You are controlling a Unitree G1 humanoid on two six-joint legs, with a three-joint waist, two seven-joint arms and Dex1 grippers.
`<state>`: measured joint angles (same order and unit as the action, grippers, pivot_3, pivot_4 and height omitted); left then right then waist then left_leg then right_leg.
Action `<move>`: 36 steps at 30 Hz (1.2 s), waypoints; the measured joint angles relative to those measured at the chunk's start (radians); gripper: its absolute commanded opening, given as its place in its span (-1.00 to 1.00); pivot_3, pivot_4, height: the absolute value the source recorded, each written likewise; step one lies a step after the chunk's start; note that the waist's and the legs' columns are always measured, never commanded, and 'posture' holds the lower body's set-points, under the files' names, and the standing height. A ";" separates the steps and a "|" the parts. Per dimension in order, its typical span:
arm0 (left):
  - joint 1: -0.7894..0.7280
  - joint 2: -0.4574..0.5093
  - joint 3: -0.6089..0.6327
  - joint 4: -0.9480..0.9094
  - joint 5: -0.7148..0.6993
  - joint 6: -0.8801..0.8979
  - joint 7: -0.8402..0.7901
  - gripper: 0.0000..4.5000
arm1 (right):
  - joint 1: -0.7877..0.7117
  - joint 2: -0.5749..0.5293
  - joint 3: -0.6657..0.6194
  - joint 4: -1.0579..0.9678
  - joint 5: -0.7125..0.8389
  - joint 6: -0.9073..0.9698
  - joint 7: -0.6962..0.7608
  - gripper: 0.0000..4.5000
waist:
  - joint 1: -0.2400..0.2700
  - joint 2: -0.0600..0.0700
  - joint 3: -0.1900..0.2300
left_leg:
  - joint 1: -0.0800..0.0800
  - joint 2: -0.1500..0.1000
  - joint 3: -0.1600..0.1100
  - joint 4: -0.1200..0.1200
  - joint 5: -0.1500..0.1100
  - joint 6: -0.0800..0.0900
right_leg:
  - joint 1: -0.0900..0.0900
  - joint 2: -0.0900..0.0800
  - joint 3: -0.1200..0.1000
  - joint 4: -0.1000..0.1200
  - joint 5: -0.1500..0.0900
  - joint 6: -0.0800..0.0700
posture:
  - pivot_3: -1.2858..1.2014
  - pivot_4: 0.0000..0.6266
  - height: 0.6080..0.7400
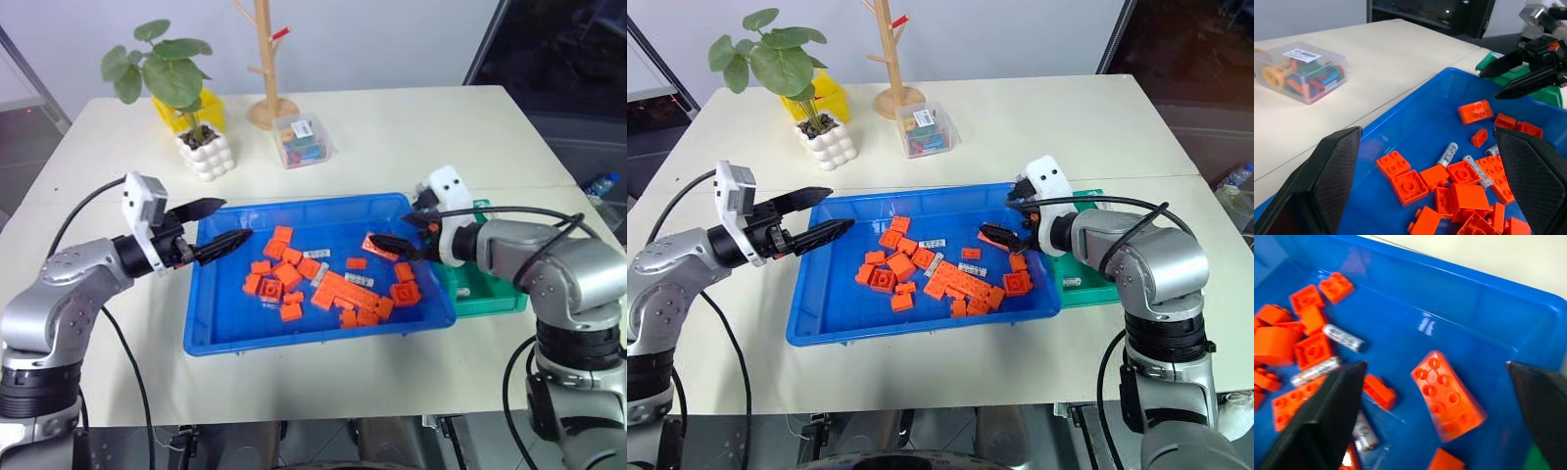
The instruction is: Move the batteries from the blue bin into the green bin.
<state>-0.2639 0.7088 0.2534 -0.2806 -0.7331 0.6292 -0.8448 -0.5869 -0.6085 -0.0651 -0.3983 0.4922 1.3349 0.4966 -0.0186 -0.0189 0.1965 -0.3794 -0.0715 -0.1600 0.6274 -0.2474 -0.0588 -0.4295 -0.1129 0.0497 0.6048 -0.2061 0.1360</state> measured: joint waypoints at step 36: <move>0.105 0.042 0.037 -0.117 -0.048 0.023 0.041 1.00 | -0.205 0.139 0.500 0.568 -0.334 -0.669 0.399 0.98 | -0.002 0.000 0.000 | -0.001 0.000 -0.001 -0.001 0.000 0.000 | 0.000 0.000 -0.001 -0.004 0.002 0.000 | 0.03 -0.52 1.00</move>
<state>-0.1587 0.7507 0.2902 -0.3979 -0.7809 0.6520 -0.8033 -0.7916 -0.4696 0.4352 0.1697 0.1579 0.6659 0.8955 -0.0210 -0.0189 0.1966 -0.3806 -0.0714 -0.1606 0.6266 -0.2473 -0.0590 -0.4292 -0.1125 0.0492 0.6006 -0.2045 0.1362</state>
